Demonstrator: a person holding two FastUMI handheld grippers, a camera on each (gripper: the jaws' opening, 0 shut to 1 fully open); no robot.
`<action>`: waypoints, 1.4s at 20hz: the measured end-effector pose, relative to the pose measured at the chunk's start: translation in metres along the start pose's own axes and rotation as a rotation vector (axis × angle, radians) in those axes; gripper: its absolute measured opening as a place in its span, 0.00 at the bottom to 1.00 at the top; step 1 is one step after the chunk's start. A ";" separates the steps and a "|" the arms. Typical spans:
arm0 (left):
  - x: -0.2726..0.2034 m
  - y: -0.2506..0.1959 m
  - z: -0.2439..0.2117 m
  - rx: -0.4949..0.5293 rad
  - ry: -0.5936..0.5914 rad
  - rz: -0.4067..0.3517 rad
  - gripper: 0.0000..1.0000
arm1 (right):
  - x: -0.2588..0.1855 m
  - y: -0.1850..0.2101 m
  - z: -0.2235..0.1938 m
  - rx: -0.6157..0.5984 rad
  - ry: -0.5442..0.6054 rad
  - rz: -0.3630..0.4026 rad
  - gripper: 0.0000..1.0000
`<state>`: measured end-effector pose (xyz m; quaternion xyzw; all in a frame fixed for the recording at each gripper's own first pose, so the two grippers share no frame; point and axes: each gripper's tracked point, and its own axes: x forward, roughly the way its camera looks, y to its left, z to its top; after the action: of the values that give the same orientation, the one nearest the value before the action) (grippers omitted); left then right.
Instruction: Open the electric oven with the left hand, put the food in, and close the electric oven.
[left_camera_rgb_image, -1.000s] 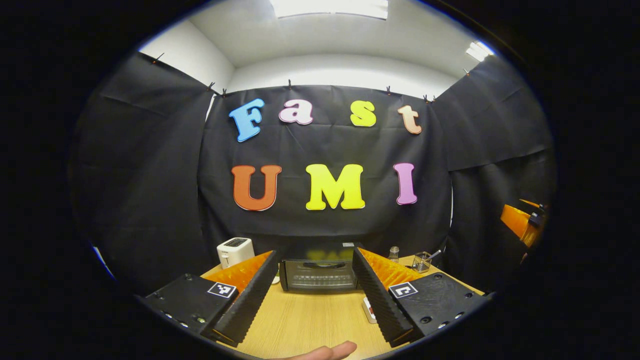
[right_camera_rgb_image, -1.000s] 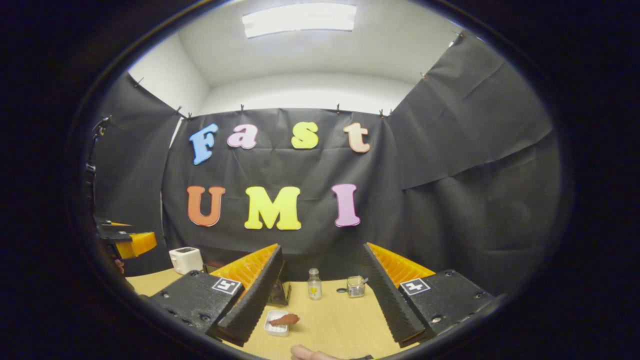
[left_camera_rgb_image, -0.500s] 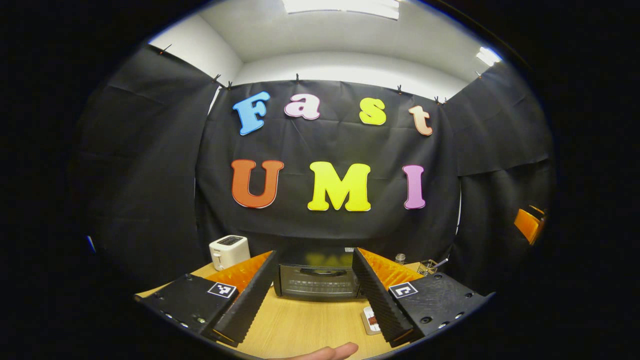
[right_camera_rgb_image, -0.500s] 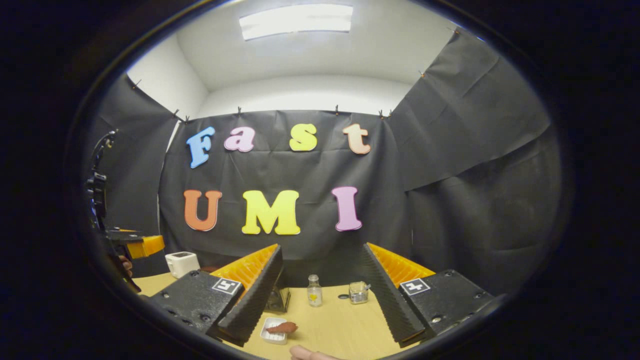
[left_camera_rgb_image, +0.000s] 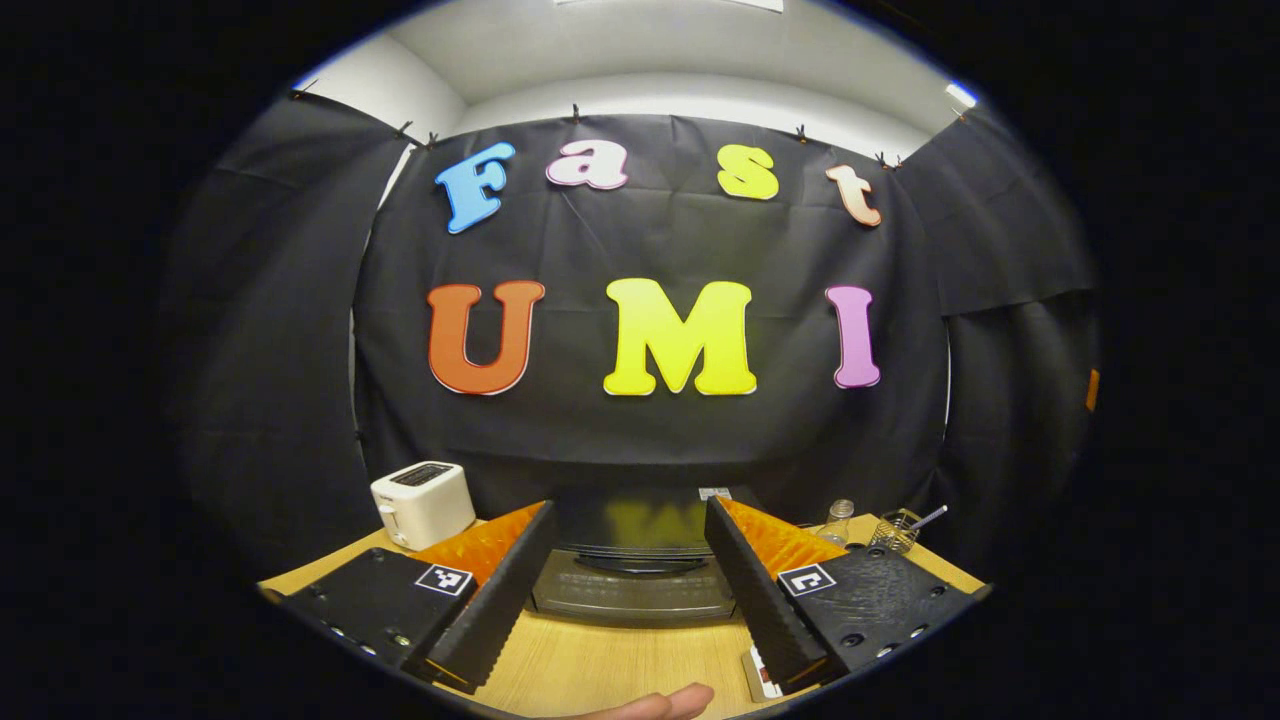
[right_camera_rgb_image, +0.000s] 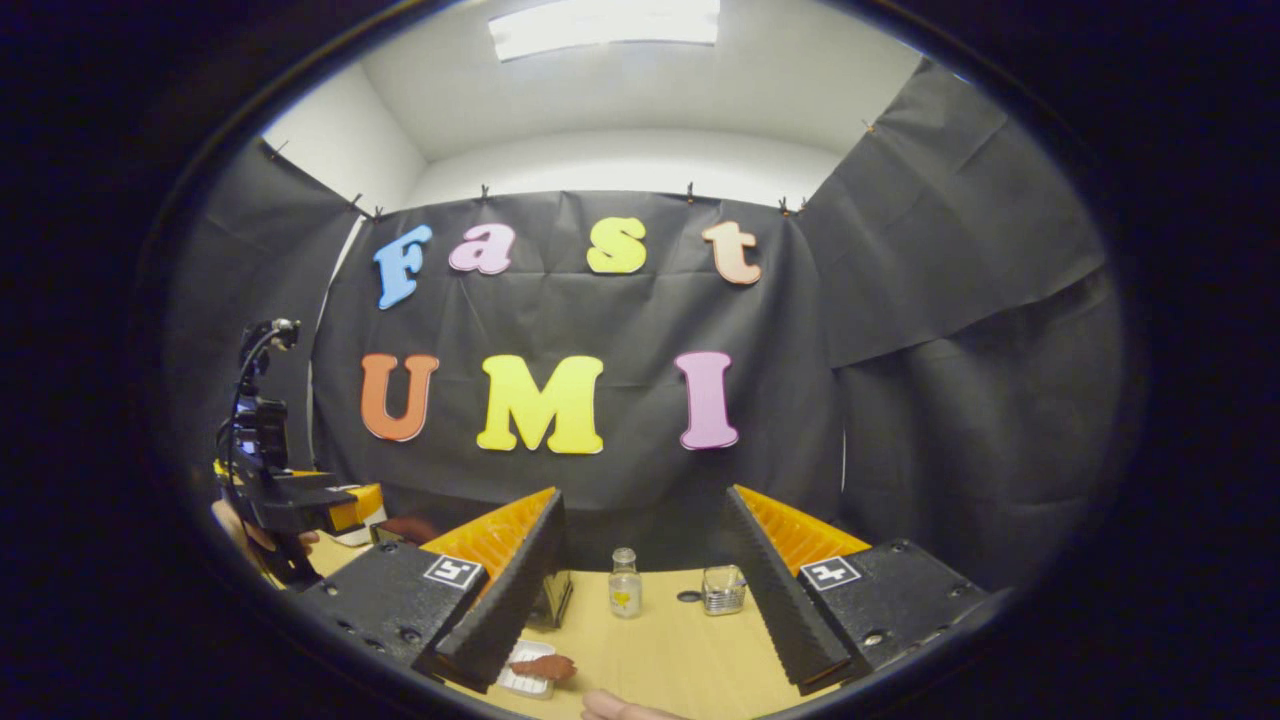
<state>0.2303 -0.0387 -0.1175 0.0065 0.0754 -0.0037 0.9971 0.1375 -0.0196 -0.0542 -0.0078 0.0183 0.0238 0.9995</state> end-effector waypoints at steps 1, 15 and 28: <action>0.013 -0.004 -0.011 0.004 0.023 -0.006 0.95 | 0.006 -0.002 -0.005 0.002 0.010 -0.001 1.00; 0.115 -0.012 -0.113 0.038 0.325 -0.056 0.96 | 0.034 -0.032 -0.029 0.018 0.058 -0.039 1.00; 0.062 -0.008 -0.127 0.053 0.292 -0.072 0.97 | 0.016 -0.030 -0.027 0.019 0.070 -0.033 1.00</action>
<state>0.2721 -0.0455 -0.2520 0.0304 0.2198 -0.0405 0.9742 0.1536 -0.0492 -0.0809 0.0008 0.0532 0.0071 0.9986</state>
